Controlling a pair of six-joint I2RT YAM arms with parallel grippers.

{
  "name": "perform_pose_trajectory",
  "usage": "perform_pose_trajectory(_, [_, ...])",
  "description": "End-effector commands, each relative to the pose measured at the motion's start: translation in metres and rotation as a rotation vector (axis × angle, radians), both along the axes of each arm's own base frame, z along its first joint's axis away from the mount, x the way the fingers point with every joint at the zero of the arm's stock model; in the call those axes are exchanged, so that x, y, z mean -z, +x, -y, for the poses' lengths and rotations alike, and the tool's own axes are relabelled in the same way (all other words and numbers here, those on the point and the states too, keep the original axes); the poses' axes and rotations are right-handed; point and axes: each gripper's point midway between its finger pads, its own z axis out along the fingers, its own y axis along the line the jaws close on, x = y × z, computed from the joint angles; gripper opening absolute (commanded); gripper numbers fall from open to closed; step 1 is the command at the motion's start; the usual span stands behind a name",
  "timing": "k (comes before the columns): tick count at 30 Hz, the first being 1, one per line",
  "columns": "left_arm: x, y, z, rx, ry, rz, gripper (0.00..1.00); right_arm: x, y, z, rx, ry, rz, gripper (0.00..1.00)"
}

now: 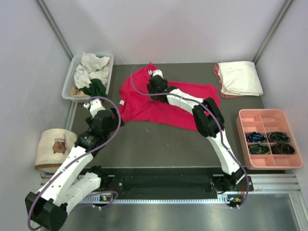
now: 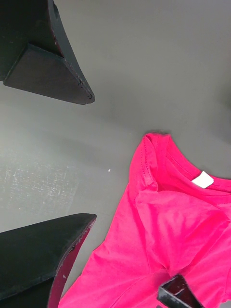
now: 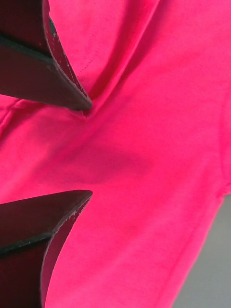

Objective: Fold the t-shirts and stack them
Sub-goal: Fold the flattened tshirt in 1/3 of the way

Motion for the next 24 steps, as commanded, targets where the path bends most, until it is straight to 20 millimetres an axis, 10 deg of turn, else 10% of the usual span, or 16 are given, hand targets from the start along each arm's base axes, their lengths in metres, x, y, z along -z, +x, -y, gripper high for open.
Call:
perform_pose_trajectory(1, [-0.001,0.005,0.003,0.001,-0.014,0.022,0.99,-0.079,0.000,-0.018,-0.097,0.152,0.113,0.69])
perform_pose_trajectory(16, [0.003,0.006,0.003,0.004,-0.006,0.019,0.99,-0.153,-0.051,-0.068,-0.358,0.339,0.139,0.86])
perform_pose_trajectory(24, [0.018,0.027,0.012,0.032,0.029,0.016,0.99,-0.148,-0.073,0.006,-0.136,0.233,0.166,0.87])
